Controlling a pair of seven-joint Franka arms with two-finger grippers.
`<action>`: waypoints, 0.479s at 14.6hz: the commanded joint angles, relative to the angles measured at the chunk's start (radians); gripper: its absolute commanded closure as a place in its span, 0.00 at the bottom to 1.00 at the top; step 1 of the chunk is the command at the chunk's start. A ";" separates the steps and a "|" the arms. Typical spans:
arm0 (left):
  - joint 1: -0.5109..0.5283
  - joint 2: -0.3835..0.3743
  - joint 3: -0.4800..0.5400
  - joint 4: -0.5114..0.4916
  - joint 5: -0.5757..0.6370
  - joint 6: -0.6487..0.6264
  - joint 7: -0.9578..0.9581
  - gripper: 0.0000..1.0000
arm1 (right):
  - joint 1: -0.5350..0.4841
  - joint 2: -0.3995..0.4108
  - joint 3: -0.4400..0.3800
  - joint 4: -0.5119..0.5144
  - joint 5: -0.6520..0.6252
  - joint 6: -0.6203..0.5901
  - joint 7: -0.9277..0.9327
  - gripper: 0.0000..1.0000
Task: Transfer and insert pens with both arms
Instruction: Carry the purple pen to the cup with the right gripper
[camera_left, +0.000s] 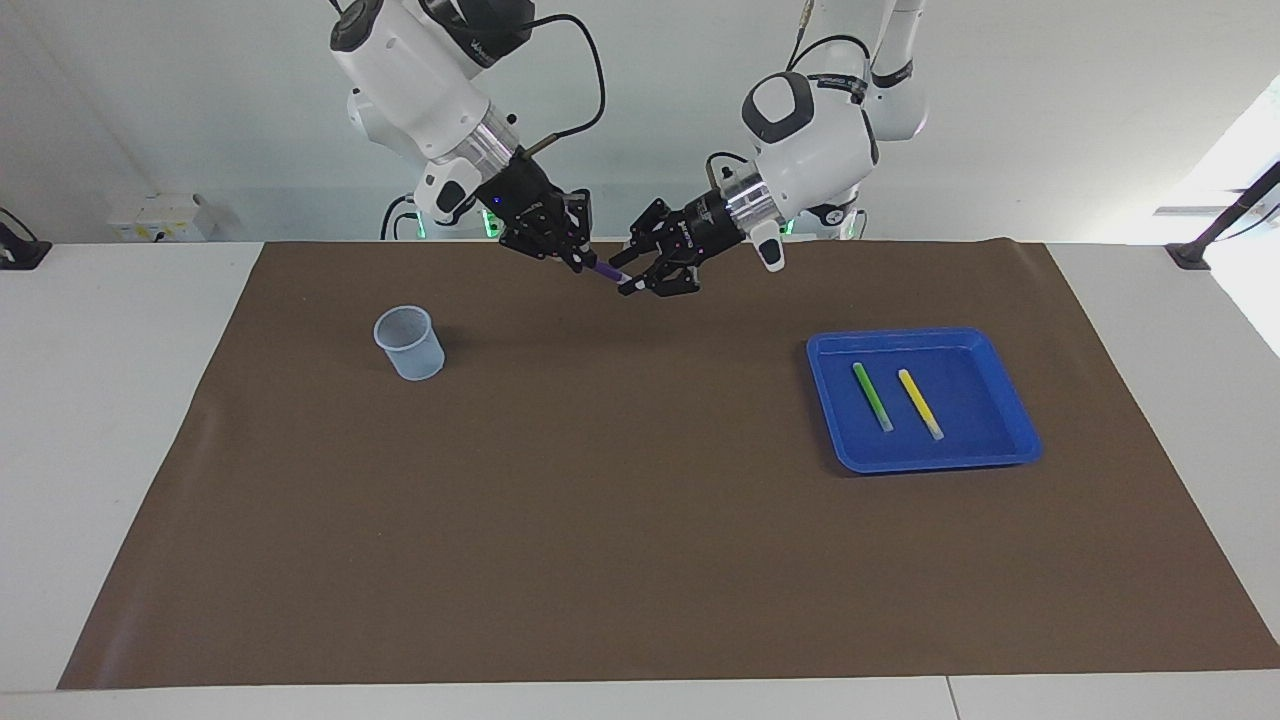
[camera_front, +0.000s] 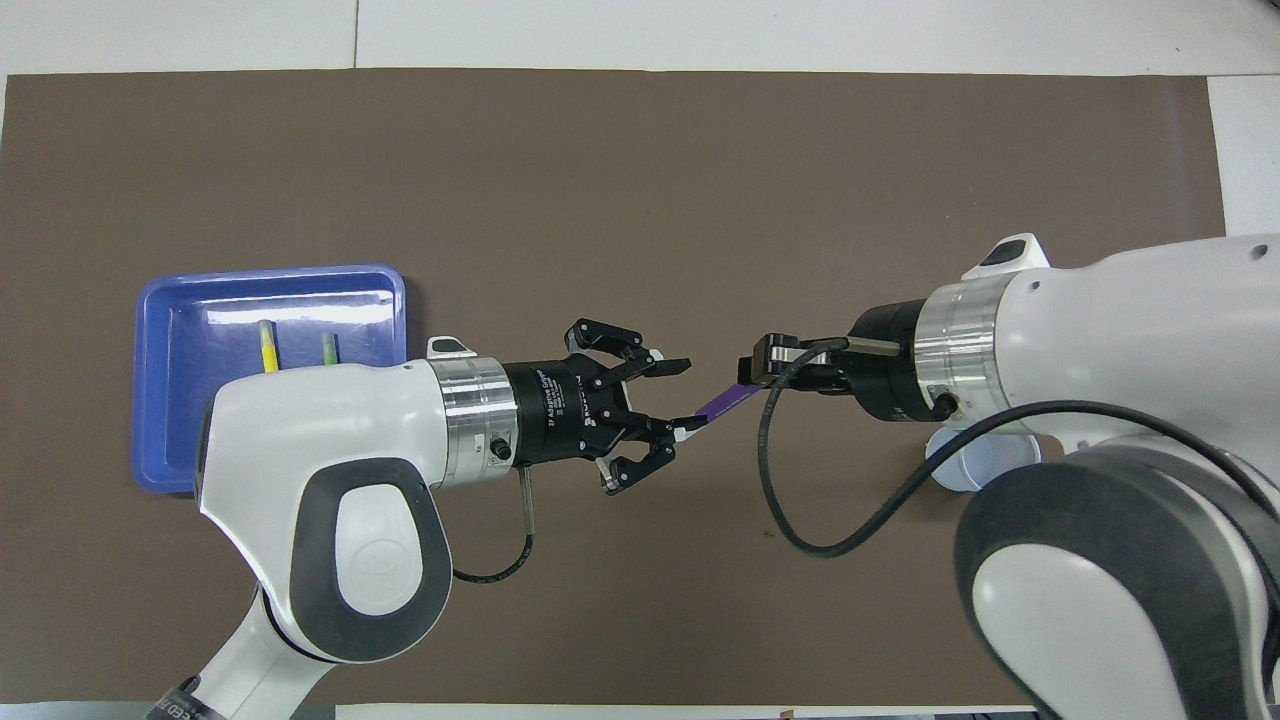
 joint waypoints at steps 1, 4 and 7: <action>-0.019 -0.035 0.009 -0.031 -0.026 0.029 -0.006 0.00 | -0.117 -0.017 0.003 0.000 -0.073 -0.105 -0.190 1.00; -0.015 -0.035 0.010 -0.030 -0.026 0.031 -0.006 0.00 | -0.181 -0.014 0.001 0.054 -0.232 -0.229 -0.391 1.00; -0.004 -0.035 0.014 -0.033 -0.020 0.017 -0.006 0.00 | -0.247 -0.014 0.001 0.057 -0.370 -0.252 -0.528 1.00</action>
